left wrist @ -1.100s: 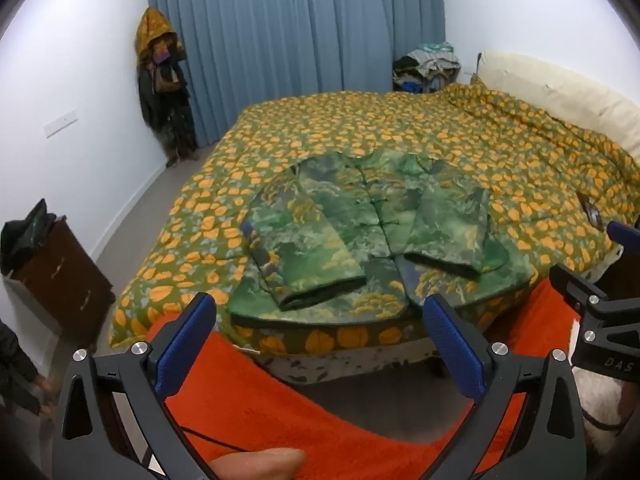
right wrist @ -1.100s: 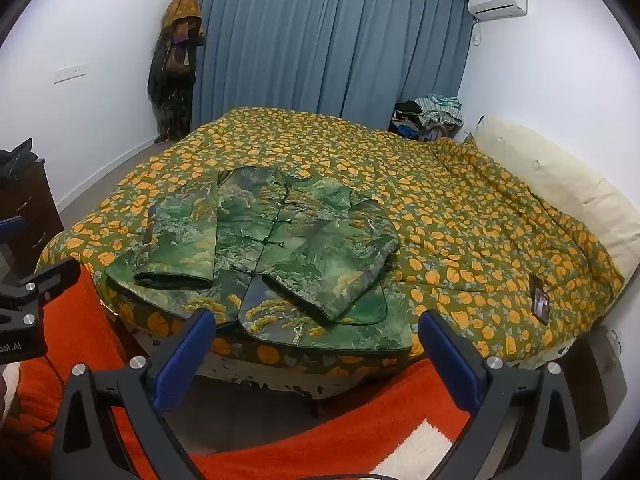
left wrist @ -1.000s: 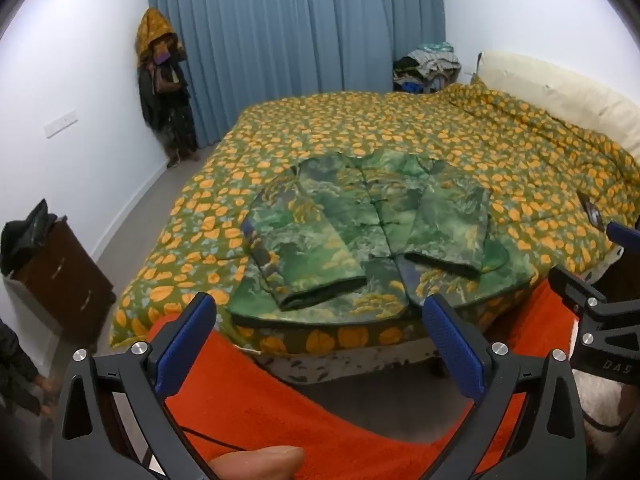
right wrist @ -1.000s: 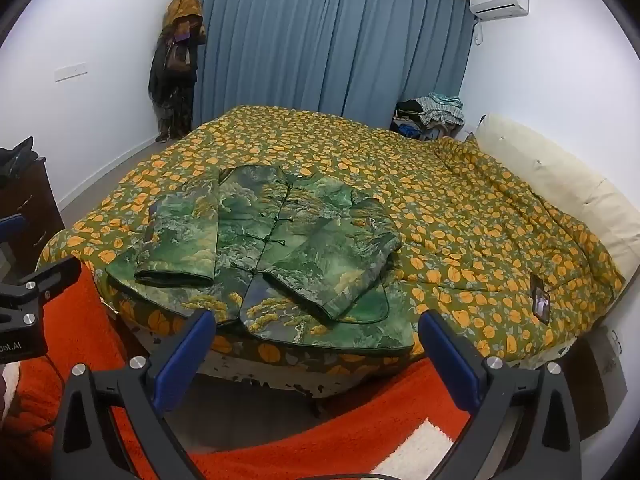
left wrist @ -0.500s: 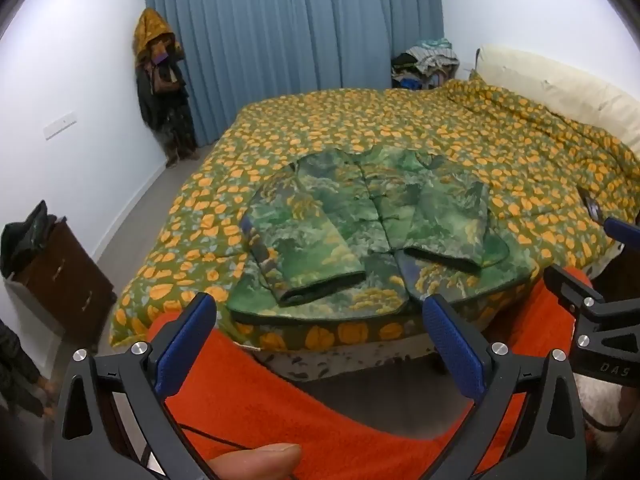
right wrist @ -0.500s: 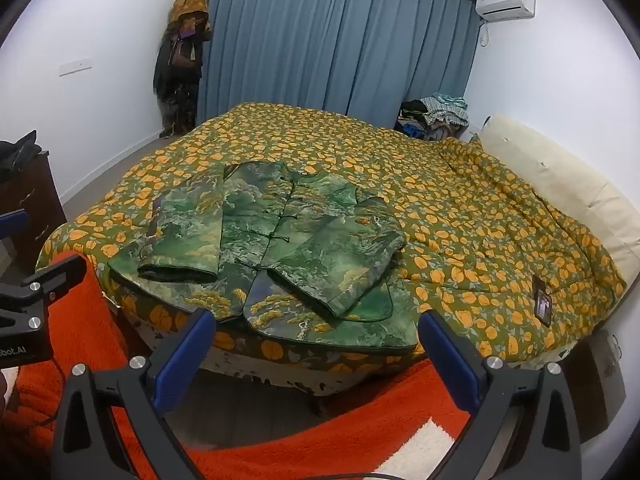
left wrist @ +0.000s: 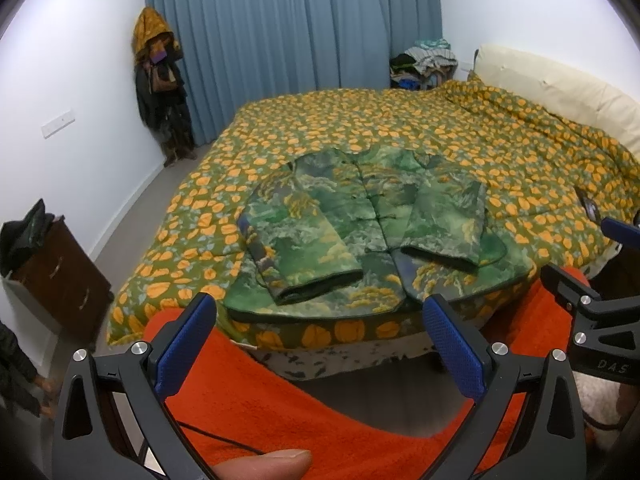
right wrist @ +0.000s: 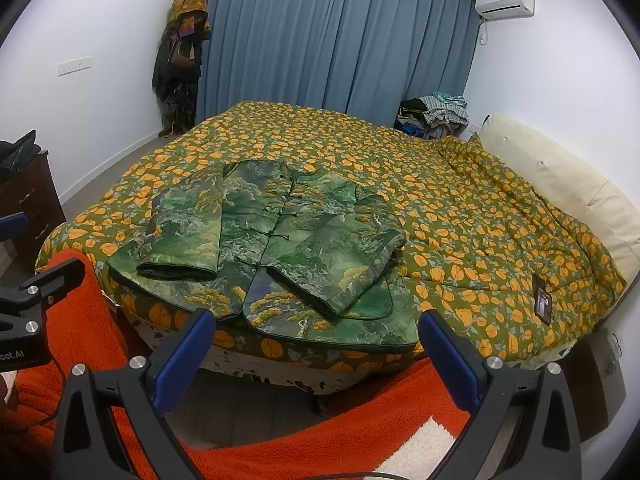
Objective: Fold large clothes
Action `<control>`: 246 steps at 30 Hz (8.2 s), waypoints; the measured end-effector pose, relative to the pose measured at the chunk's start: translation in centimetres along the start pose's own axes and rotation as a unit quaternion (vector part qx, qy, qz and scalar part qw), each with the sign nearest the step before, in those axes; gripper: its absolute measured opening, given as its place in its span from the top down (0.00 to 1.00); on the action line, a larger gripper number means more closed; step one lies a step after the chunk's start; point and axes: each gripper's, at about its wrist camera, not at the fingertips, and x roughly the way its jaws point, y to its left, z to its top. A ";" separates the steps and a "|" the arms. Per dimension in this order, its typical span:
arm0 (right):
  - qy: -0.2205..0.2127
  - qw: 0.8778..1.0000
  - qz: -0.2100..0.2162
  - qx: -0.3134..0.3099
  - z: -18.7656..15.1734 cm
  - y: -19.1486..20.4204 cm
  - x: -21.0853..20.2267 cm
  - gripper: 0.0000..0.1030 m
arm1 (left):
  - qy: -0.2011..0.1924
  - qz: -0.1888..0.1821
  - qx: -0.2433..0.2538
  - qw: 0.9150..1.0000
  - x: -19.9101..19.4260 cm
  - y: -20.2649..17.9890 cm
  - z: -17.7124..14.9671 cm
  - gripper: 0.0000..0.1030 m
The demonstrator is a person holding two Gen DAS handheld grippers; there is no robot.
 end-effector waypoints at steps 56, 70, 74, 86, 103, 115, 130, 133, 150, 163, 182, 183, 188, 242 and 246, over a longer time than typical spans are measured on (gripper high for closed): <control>0.004 1.000 0.018 -0.010 -0.1 0.5 0.1 0.00 | -0.007 0.005 0.025 1.000 -0.2 -1.0 -0.2 0.00; 0.011 1.000 0.021 -0.008 -0.2 0.8 0.5 0.00 | -0.007 0.005 0.027 1.000 -0.2 -1.2 -0.6 0.00; 0.012 1.000 0.022 -0.009 -0.2 0.9 0.5 0.00 | -0.008 0.006 0.027 1.000 -0.3 -1.4 -0.6 0.00; 0.011 1.000 0.023 -0.010 -0.1 1.0 0.6 0.00 | -0.006 0.008 0.030 0.999 -0.3 -1.4 -0.8 0.00; 0.013 0.999 0.027 -0.011 0.1 1.0 0.1 0.00 | -0.011 0.005 0.038 0.999 -0.6 -1.5 -0.3 0.00; 0.013 0.999 0.028 -0.011 0.1 0.8 0.1 0.00 | -0.013 0.005 0.038 0.999 -0.7 -1.7 -0.4 0.00; 0.017 0.999 0.032 -0.015 0.0 0.6 0.5 0.00 | -0.012 0.007 0.041 0.999 -0.7 -2.2 -0.4 0.00; 0.017 0.999 0.033 -0.015 0.0 0.6 0.5 0.00 | -0.011 0.007 0.040 0.999 -0.5 -2.0 -0.3 0.00; 0.005 0.998 0.064 -0.001 0.4 0.2 0.1 0.00 | -0.022 0.006 0.033 0.999 -0.2 -0.7 0.1 0.00; -0.177 0.984 -0.004 0.013 5.5 -6.0 -4.0 0.00 | -0.053 0.015 -0.020 0.998 2.1 3.2 4.4 0.00; 0.123 0.973 0.118 -0.154 0.6 -2.1 32.1 0.17 | 0.063 -0.024 -0.061 0.996 13.4 4.8 3.9 0.00; 0.142 0.972 0.127 -0.135 0.5 -2.5 33.0 0.53 | 0.066 -0.024 -0.061 0.996 13.7 4.9 3.9 0.00; 0.134 0.978 0.157 0.019 3.4 -8.9 29.7 0.90 | 0.067 -0.015 -0.047 0.997 15.1 5.7 4.0 0.00; 0.043 0.991 0.046 0.120 2.1 -14.1 22.0 0.44 | 0.068 0.106 -0.279 0.952 20.6 37.9 3.9 0.58; 0.107 0.988 0.023 0.112 -0.2 -17.9 25.3 0.37 | 0.116 -0.001 -0.240 0.964 22.6 30.0 0.4 0.21</control>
